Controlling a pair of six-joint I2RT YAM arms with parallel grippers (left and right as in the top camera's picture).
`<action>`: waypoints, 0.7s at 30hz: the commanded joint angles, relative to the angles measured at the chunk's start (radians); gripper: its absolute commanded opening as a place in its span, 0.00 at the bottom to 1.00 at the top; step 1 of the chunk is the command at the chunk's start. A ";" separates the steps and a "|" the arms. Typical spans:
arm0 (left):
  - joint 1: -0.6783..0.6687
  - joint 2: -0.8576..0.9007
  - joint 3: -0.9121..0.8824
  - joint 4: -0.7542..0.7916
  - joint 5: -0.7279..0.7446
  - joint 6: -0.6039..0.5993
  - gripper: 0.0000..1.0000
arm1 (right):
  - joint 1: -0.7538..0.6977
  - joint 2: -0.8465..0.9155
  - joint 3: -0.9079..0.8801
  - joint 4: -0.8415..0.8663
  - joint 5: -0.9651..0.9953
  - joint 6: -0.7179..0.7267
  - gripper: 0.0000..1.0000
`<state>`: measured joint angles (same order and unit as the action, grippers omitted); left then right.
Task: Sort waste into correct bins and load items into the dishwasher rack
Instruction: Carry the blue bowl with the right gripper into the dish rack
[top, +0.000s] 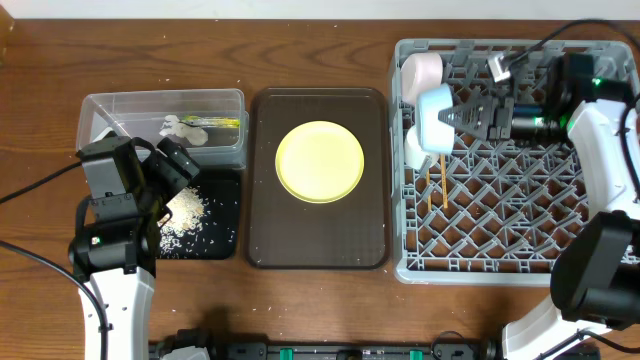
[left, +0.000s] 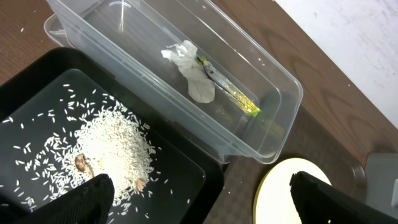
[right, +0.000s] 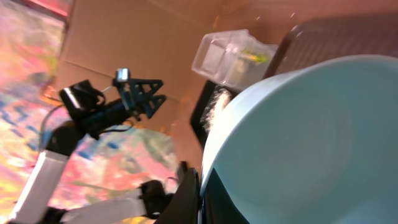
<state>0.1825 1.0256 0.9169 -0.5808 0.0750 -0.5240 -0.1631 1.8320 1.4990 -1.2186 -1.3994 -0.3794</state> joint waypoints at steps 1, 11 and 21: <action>0.005 0.001 0.021 -0.003 -0.005 0.002 0.93 | -0.008 -0.006 -0.054 -0.026 -0.117 -0.048 0.01; 0.005 0.001 0.021 -0.003 -0.005 0.002 0.93 | -0.008 -0.006 -0.174 -0.390 -0.138 -0.452 0.01; 0.005 0.001 0.021 -0.003 -0.005 0.002 0.93 | -0.014 -0.006 -0.323 -0.455 -0.135 -0.647 0.01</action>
<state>0.1825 1.0256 0.9169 -0.5808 0.0750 -0.5240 -0.1631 1.8320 1.2121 -1.6836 -1.5005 -0.9375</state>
